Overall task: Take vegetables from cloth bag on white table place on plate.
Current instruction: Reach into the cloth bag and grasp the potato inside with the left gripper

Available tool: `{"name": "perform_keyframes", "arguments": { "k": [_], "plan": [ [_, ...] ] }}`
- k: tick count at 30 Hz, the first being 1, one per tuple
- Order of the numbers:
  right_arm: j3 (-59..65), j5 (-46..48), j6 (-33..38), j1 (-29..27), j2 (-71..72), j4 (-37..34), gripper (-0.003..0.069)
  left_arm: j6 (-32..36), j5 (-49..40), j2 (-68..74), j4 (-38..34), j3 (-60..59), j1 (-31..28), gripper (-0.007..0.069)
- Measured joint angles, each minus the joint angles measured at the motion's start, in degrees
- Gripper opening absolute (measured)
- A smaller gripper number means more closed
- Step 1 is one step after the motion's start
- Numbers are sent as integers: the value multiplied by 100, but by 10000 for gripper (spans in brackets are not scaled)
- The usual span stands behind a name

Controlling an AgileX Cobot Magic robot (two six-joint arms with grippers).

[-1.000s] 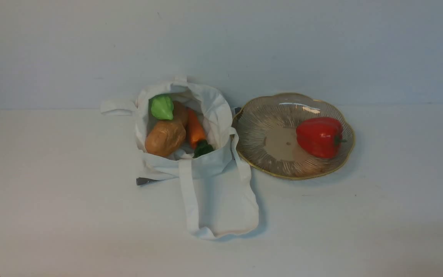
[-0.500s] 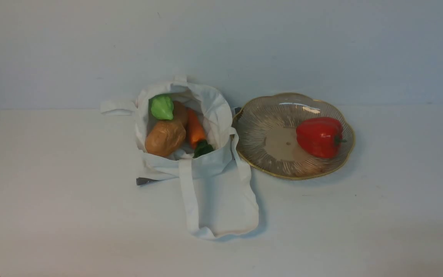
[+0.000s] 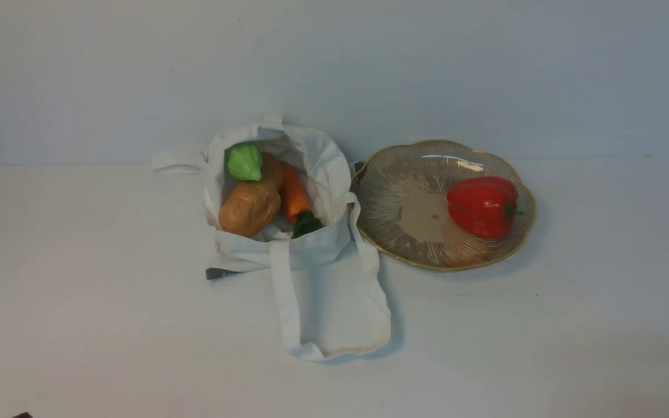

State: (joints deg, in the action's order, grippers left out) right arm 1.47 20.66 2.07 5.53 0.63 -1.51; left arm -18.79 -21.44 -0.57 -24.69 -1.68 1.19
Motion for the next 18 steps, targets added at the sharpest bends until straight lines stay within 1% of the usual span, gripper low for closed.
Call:
{"name": "perform_keyframes", "arguments": {
  "k": [1, 2, 5, 6, 9, 11, 12, 13, 14, 15, 16, 18],
  "plan": [
    [0, 0, 0, 0, 0, 0, 22, -48, 0, 0, 0, 0, 0, -5],
    [0, 0, 0, 0, 0, 0, 22, -361, 0, 0, -701, 0, 0, -5],
    [0, 0, 0, 0, 0, 0, 22, -531, 6, 0, -1619, 0, 0, -5],
    [0, 0, 0, 0, 0, 0, 22, -525, 22, 0, -1728, 0, 0, -5],
    [0, 0, 0, 0, 0, 0, 22, -405, 202, 0, -1939, 0, 0, -5],
    [0, 0, 0, 0, 0, 0, 22, -206, 200, 0, -1987, 20, 0, -5],
    [0, 0, 0, 0, 0, 0, 22, 0, 110, 0, -1988, 155, 0, -5],
    [0, 0, 0, 0, 0, 0, 22, 350, -93, 0, -1988, 379, 0, -5],
    [0, 0, 0, 0, 0, 0, 22, 453, -120, 0, -1988, 474, 0, -5],
    [0, 0, 0, 0, 0, 0, 22, 656, -224, 37, -1988, 728, 0, -5],
    [0, 0, 0, 0, 0, 0, 22, 1034, -474, 297, -1948, 1187, 0, -5],
    [0, 0, 0, 0, 0, 0, 22, 1210, -625, 598, -1858, 1533, 0, -5]
  ]
}}
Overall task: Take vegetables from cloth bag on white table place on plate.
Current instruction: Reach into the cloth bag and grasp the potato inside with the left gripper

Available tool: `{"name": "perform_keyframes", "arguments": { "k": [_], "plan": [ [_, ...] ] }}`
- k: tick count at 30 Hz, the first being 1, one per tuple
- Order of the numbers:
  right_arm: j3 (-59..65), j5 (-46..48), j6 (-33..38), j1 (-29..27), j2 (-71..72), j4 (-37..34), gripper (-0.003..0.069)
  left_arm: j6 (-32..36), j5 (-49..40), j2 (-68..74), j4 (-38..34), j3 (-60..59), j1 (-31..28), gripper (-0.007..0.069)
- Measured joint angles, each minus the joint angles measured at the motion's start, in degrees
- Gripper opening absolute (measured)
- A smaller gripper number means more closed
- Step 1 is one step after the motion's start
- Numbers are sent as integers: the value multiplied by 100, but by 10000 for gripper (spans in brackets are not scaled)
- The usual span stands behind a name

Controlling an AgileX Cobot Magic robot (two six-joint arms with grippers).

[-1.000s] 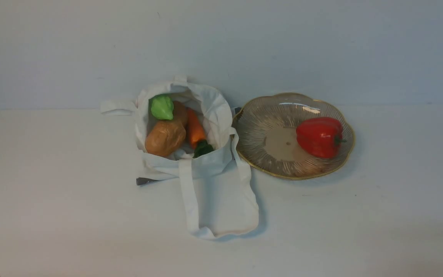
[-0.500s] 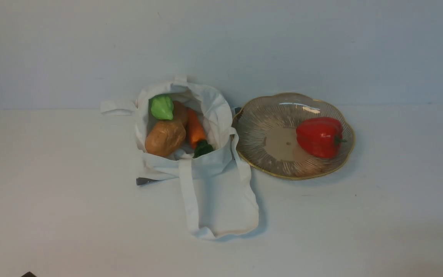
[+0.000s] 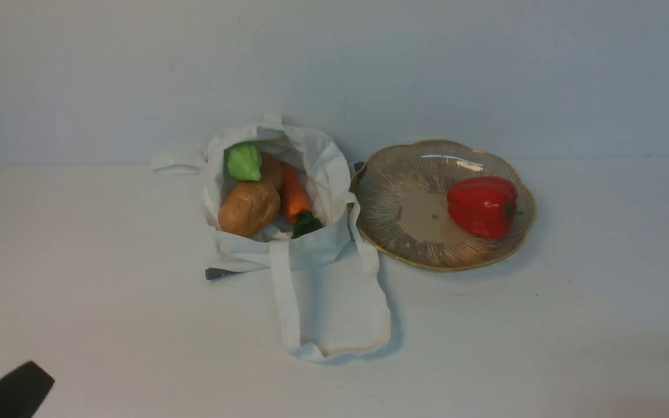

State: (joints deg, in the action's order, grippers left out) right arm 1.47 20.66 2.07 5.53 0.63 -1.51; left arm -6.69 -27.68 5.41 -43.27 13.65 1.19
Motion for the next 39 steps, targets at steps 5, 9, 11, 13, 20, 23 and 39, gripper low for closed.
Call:
{"name": "perform_keyframes", "arguments": {
  "k": [5, 9, 11, 13, 20, 23, 39],
  "plan": [
    [0, 0, 0, 0, 0, 0, 22, 413, -1338, 2017, 919, 1493, 0, -5],
    [0, 0, 0, 0, 0, 0, 22, 505, -1994, 3587, 1677, 2359, 0, -3],
    [0, 0, 0, 0, 0, 0, 22, 628, -2193, 4389, 2004, 2889, 0, 7],
    [0, 0, 0, 0, 0, 0, 22, 793, -2347, 5114, 2165, 3400, 0, 31],
    [0, 0, 0, 0, 0, 0, 22, 960, -2837, 7045, 2271, 4993, 273, 206],
    [0, 0, 0, 0, 0, 0, 22, 973, -2843, 7708, 2300, 5674, 637, 297],
    [0, 0, 0, 0, 0, 0, 22, 867, -2535, 10514, 4327, 7976, 1837, 513]
  ]
}}
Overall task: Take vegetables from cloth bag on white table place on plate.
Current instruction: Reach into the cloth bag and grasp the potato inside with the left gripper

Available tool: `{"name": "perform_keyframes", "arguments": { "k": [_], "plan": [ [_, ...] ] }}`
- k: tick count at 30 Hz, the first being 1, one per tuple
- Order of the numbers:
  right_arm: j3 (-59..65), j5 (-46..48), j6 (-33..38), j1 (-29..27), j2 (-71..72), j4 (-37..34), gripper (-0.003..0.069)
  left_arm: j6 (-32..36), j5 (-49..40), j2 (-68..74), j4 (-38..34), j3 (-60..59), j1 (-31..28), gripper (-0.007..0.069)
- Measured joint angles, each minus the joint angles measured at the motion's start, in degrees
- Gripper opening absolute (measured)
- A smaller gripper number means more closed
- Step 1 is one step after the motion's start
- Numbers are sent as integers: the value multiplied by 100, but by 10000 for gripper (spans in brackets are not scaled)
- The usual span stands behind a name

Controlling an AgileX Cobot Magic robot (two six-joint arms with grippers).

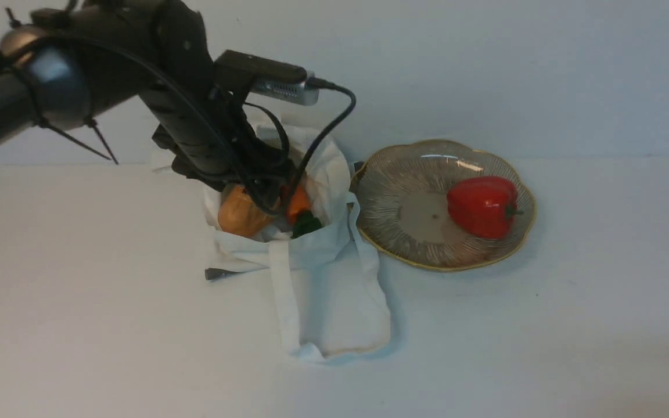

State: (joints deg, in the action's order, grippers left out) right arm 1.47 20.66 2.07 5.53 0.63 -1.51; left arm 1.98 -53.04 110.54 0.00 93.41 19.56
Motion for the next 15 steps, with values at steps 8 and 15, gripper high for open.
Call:
{"name": "perform_keyframes", "arguments": {
  "k": [8, 15],
  "plan": [
    [0, 0, 0, 0, 0, 0, 22, -492, 830, 659, 877, 16, 0, 513],
    [0, 0, 0, 0, 0, 0, 22, -644, 1233, 949, 987, 16, 0, 509]
  ]
}}
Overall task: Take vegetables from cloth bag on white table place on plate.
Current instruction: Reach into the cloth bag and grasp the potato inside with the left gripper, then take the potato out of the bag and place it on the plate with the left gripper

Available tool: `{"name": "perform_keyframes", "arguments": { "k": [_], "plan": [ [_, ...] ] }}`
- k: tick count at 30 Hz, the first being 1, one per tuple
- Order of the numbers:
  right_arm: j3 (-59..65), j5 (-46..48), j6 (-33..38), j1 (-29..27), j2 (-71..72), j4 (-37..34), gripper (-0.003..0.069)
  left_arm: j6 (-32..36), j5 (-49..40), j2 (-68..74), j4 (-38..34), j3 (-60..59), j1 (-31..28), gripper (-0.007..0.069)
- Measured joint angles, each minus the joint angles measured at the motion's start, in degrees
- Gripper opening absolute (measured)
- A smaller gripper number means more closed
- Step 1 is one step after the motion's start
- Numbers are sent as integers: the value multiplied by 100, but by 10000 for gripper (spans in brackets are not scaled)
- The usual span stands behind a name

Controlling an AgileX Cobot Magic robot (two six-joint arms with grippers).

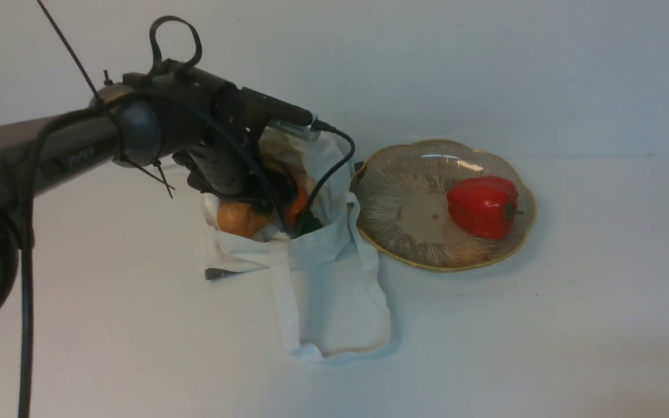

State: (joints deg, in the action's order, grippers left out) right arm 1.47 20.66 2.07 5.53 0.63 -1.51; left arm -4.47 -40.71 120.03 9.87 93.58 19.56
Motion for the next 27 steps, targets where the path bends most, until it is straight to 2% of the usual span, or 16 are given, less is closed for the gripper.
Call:
{"name": "perform_keyframes", "arguments": {
  "k": [5, 10, 16, 19, 22, 27],
  "plan": [
    [0, 0, 0, 0, 0, 0, 22, -77, 57, 71, 91, 0, 0, 417],
    [0, 0, 0, 0, 0, 0, 22, -246, -114, 87, 109, 0, 24, 418],
    [0, 0, 0, 0, 0, 0, 22, -259, -942, -377, -137, 67, 108, 418],
    [0, 0, 0, 0, 0, 0, 22, -259, -1400, -821, -668, 345, 113, 418],
    [0, 0, 0, 0, 0, 0, 22, -242, -1529, -1144, -1594, 762, 113, 418],
    [0, 0, 0, 0, 0, 0, 22, 166, -880, -989, -2743, 928, 350, 418]
  ]
}}
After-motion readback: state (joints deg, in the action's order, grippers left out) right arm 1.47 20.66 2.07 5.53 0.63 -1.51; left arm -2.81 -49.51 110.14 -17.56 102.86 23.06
